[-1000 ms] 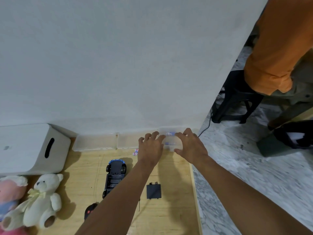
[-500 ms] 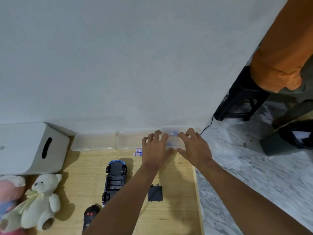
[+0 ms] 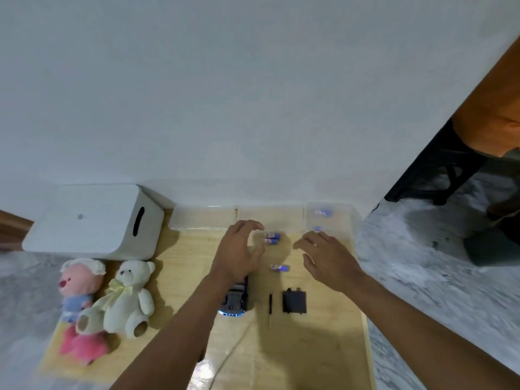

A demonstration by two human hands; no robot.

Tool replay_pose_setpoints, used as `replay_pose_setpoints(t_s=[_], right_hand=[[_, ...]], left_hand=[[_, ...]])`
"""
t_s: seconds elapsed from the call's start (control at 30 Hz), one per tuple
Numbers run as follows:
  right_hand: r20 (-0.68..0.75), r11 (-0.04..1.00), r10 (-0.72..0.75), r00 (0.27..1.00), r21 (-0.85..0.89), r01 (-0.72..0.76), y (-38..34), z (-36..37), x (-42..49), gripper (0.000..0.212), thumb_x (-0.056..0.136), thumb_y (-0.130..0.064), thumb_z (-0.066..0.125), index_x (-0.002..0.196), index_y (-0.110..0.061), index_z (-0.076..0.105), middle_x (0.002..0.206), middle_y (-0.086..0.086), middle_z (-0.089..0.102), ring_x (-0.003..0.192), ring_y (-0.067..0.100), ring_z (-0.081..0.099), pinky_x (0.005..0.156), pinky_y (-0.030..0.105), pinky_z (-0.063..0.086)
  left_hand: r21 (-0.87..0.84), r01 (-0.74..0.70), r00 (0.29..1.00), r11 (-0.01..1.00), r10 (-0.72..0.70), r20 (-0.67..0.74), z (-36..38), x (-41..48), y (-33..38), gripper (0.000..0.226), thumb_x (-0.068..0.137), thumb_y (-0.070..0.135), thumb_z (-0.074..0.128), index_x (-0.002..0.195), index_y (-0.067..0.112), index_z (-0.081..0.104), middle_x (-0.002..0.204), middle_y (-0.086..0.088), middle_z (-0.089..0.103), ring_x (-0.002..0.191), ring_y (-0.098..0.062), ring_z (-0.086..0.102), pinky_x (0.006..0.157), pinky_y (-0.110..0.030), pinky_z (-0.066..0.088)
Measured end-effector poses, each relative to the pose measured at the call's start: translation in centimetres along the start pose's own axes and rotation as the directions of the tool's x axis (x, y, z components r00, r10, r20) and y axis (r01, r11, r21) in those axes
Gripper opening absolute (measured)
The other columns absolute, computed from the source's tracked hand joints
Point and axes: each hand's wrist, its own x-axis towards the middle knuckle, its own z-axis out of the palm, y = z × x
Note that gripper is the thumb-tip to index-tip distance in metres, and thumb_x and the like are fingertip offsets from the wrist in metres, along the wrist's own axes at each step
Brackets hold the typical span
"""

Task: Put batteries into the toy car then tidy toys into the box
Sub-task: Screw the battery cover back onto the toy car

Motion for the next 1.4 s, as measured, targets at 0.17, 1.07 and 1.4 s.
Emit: replay_pose_setpoints(t_s=[0.17, 1.07, 1.4], right_hand=[[0.228, 0.987, 0.1, 0.969, 0.098, -0.125, -3.5, 2.7, 1.7, 0.033, 0.098, -0.019, 0.058, 0.131, -0.025, 0.059, 0.131, -0.007, 0.055, 0.119, 0.018, 0.05, 0.091, 0.036, 0.05], [0.11, 0.868, 0.451, 0.886, -0.287, -0.406, -8.1, 6.6, 7.4, 0.04, 0.097, -0.021, 0.05, 0.137, -0.02, 0.052, 0.128, 0.005, 0.05, 0.073, 0.033, 0.065, 0.057, 0.033, 0.039], [0.105, 0.888, 0.388, 0.916, -0.309, -0.341, -8.7, 7.9, 6.9, 0.026, 0.088, -0.008, 0.061, 0.113, -0.01, 0.065, 0.104, 0.008, 0.07, 0.065, 0.037, 0.066, 0.052, 0.03, 0.034]], left_hand=[[0.03, 0.196, 0.964, 0.98, -0.198, 0.177, -3.5, -5.1, -5.6, 0.061, 0.08, 0.023, 0.083, 0.136, 0.025, 0.057, 0.138, -0.002, 0.049, 0.129, -0.025, 0.048, 0.111, -0.04, 0.042], [-0.337, 0.264, 0.829, 0.904, -0.034, 0.558, -1.8, -6.1, -11.4, 0.107, 0.081, 0.007, 0.083, 0.16, 0.031, 0.016, 0.139, 0.008, 0.057, 0.123, -0.008, 0.059, 0.098, -0.017, 0.048], [-0.371, 0.321, 0.856, 0.871, -0.1, 0.507, -2.2, -5.0, -12.7, 0.109, 0.079, 0.008, 0.086, 0.158, 0.041, 0.02, 0.133, 0.024, 0.055, 0.115, 0.016, 0.055, 0.088, -0.008, 0.052]])
